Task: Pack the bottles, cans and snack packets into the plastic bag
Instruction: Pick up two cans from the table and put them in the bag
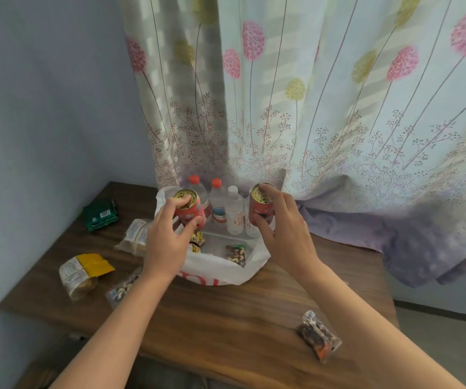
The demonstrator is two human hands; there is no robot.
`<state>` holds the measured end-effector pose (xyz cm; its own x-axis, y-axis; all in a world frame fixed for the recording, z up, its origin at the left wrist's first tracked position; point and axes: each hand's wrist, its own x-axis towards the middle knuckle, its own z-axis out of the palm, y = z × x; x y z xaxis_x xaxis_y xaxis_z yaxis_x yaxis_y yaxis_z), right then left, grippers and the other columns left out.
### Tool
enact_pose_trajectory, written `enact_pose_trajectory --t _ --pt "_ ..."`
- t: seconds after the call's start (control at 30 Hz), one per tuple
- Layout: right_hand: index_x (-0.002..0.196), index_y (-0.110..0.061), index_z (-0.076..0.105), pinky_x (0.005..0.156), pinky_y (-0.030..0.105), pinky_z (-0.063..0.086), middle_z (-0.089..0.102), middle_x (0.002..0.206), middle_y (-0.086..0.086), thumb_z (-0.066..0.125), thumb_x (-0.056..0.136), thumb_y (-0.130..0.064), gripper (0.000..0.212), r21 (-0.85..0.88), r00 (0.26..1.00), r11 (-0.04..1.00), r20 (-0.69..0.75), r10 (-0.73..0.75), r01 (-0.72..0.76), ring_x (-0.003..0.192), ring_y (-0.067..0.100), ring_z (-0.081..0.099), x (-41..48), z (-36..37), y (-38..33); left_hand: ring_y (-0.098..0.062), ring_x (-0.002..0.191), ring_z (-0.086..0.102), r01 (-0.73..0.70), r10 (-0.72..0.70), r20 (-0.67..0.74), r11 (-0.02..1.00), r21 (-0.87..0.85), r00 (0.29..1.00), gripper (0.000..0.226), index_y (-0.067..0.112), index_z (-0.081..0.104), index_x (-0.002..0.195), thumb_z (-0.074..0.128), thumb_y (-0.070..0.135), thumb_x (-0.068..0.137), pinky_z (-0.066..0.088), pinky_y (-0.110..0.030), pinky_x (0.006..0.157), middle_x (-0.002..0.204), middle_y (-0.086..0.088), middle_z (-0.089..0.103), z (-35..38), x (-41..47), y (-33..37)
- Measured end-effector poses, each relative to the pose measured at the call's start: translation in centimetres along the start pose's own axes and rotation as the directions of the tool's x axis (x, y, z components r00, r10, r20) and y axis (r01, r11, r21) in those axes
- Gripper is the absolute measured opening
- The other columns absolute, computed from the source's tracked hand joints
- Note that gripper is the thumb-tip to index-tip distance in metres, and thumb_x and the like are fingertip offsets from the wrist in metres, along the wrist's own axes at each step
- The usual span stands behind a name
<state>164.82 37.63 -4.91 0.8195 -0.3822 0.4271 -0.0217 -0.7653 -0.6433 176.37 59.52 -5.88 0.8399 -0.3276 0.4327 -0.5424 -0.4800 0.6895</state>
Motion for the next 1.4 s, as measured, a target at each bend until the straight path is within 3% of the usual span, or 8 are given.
enact_pose_trajectory --t 0.13,0.27,0.4,0.53,0.73,1.03,1.2,1.4 --pt "0.148 -0.033 0.038 0.081 0.027 0.039 0.053 0.129 -0.002 0.064 0.1 -0.03 0.055 -0.031 1.0 0.999 -0.003 0.031 -0.031 0.107 0.013 0.05 0.7 3.0 -1.2 0.016 0.101 0.053 0.017 -0.016 0.038 1.0 -0.018 0.999 0.044 0.041 0.048 0.124 0.076 0.029 0.092 0.038 -0.004 0.078 0.124 0.02 0.053 -0.6 1.7 -3.2" --pt "0.147 -0.034 0.04 0.081 0.027 0.037 0.054 0.13 -0.003 0.064 0.1 -0.033 0.054 -0.045 0.995 0.994 -0.017 0.098 -0.099 0.106 0.012 0.052 1.7 6.1 -2.7 0.002 0.109 0.053 0.011 -0.005 0.078 0.998 -0.067 0.997 0.043 0.04 0.048 0.124 0.076 0.029 0.092 0.045 -0.013 0.081 0.124 0.02 0.054 -1.0 3.9 -6.0" --pt "0.149 -0.027 0.044 0.082 0.028 0.042 0.053 0.134 -0.002 0.065 0.099 -0.03 0.054 -0.048 0.986 0.985 -0.034 0.164 -0.166 0.108 0.017 0.056 3.0 9.5 -3.8 0.005 0.107 0.054 -0.01 0.027 0.142 0.992 -0.124 0.99 0.041 0.04 0.049 0.123 0.074 0.032 0.092 0.049 -0.016 0.085 0.125 0.019 0.055 -1.1 6.0 -8.7" --pt "0.15 -0.02 0.044 0.085 0.041 0.054 0.053 0.14 0.001 0.066 0.1 -0.026 0.055 -0.035 0.966 0.967 -0.057 0.251 -0.253 0.112 0.022 0.06 3.9 12.6 -4.3 0.005 0.107 0.058 -0.011 0.041 0.24 0.992 -0.126 0.97 0.038 0.039 0.05 0.124 0.071 0.037 0.093 0.042 -0.006 0.083 0.127 0.013 0.061 -0.3 7.7 -11.1" --pt "0.149 -0.022 0.039 0.092 0.042 0.055 0.053 0.14 0.0 0.07 0.097 -0.022 0.06 0.0 0.942 0.945 -0.081 0.326 -0.327 0.117 0.019 0.06 4.7 16.8 -3.4 0.017 0.115 0.051 0.007 0.052 0.314 0.983 -0.185 0.948 0.039 0.042 0.049 0.125 0.071 0.03 0.096 0.039 0.0 0.09 0.128 0.014 0.059 2.1 8.5 -13.5" --pt "0.151 -0.026 0.032 0.095 0.018 0.046 0.051 0.141 -0.005 0.07 0.097 -0.025 0.066 0.055 0.932 0.933 -0.048 0.36 -0.357 0.12 0.003 0.053 6.8 22.9 -0.6 0.011 0.121 0.051 0.069 0.001 0.336 0.978 -0.195 0.942 0.043 0.04 0.05 0.128 0.072 0.022 0.095 0.039 -0.003 0.096 0.13 0.012 0.059 5.8 9.6 -17.5" --pt "0.153 -0.024 0.031 0.105 0.023 0.048 0.052 0.144 -0.003 0.07 0.098 -0.026 0.067 0.11 0.916 0.911 -0.017 0.401 -0.397 0.127 0.008 0.055 7.4 25.6 0.9 -0.002 0.122 0.055 0.122 -0.06 0.32 0.977 -0.177 0.946 0.043 0.031 0.052 0.131 0.072 0.019 0.095 0.05 -0.019 0.101 0.131 0.008 0.059 8.0 10.4 -19.3" --pt "0.148 -0.02 0.039 0.105 0.025 0.048 0.056 0.139 -0.001 0.072 0.095 -0.019 0.062 0.153 0.916 0.906 -0.01 0.401 -0.395 0.126 0.009 0.055 8.3 27.6 3.5 -0.004 0.132 0.054 0.311 -0.202 0.358 0.908 -0.281 0.912 0.071 0.034 0.037 0.149 0.076 0.016 0.092 0.05 -0.028 0.105 0.145 0.008 0.055 10.3 10.6 -20.9"
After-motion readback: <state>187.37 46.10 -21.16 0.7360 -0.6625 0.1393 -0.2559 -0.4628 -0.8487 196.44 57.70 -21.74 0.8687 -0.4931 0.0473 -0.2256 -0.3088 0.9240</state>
